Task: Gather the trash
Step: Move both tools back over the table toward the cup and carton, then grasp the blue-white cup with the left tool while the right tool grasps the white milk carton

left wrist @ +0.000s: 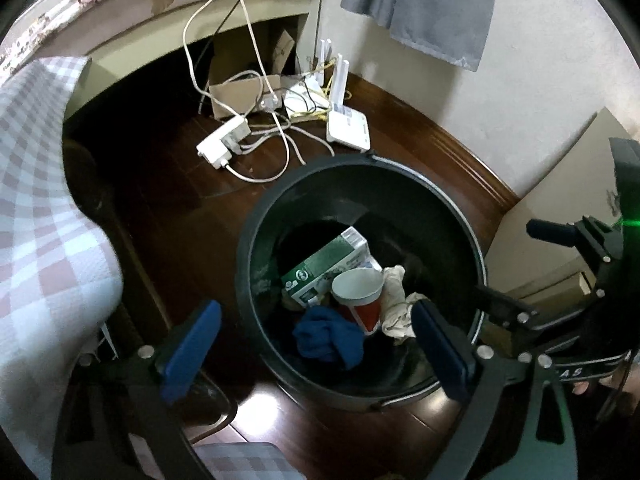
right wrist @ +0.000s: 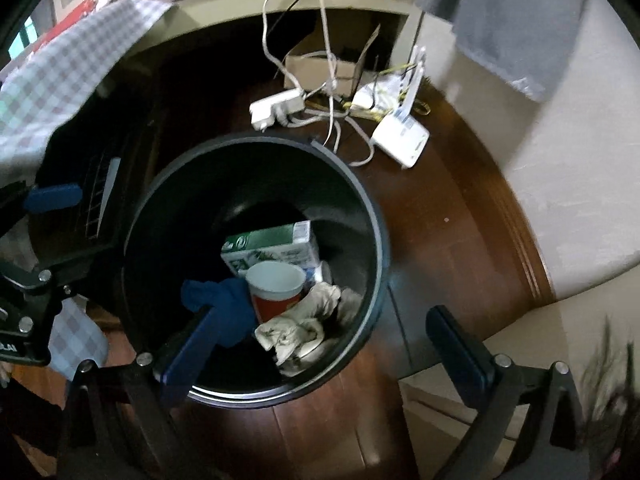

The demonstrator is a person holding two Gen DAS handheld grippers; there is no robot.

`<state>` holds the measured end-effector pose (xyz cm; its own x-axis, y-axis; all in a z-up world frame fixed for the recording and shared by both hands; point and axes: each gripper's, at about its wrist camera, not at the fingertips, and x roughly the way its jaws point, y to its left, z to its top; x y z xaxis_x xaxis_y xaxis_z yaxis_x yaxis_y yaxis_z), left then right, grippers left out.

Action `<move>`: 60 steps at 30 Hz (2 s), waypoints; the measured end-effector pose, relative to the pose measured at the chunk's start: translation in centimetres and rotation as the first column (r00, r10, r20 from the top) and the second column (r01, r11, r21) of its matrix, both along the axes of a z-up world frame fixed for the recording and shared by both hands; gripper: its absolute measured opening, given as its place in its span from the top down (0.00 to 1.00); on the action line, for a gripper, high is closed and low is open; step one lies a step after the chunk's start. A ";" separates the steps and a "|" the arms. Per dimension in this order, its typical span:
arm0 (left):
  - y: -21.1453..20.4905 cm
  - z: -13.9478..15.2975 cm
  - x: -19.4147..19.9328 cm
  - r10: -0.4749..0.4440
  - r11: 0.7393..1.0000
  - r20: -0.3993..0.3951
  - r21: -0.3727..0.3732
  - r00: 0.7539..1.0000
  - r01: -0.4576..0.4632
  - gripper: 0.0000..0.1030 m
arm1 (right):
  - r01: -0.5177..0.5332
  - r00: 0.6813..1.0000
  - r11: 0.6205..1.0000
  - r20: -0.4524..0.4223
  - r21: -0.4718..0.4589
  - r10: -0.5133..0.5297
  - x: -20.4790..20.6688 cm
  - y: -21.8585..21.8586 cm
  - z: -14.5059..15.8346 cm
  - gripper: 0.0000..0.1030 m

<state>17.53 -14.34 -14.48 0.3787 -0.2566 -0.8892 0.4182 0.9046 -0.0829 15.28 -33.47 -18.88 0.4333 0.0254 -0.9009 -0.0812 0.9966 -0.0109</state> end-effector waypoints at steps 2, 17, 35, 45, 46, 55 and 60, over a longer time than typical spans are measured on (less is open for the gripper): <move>0.0 0.6 -0.1 0.000 1.000 0.007 -0.010 1.000 0.000 0.06 | 0.012 1.000 1.000 0.024 -0.001 -0.012 -0.3 -0.3 1.1 0.00; 2.3 10.3 -0.1 0.048 0.995 0.200 -0.101 0.979 -0.028 0.06 | 0.046 0.976 0.999 0.214 0.028 -0.051 -0.5 0.6 11.1 0.00; 20.7 15.5 -1.7 0.327 0.945 0.360 -0.112 0.874 -0.308 0.06 | -0.270 0.898 0.959 0.383 0.084 0.219 3.5 17.3 19.1 0.00; 36.3 15.2 -3.6 0.576 0.802 0.374 -0.089 0.727 -0.590 0.06 | -0.547 0.787 0.837 0.339 -0.006 0.516 5.7 35.2 20.0 0.00; 37.7 15.1 -3.6 0.596 0.786 0.374 -0.094 0.710 -0.611 0.06 | -0.567 0.771 0.823 0.341 -0.014 0.537 6.1 36.8 20.1 0.00; 46.6 12.9 -0.2 0.692 0.704 0.324 -0.108 0.645 -0.702 0.06 | -0.655 0.701 0.754 0.333 -0.050 0.631 11.9 49.9 19.0 0.00; 49.5 12.0 1.6 0.709 0.689 0.310 -0.114 0.634 -0.715 0.06 | -0.658 0.701 0.751 0.326 -0.044 0.634 16.2 54.6 18.0 0.01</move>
<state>19.15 35.18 -2.44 0.6854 0.2249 -0.6926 -0.3576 0.9325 -0.0512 31.48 21.10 -0.92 0.5331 0.4591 -0.7106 -0.7102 0.6993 -0.0810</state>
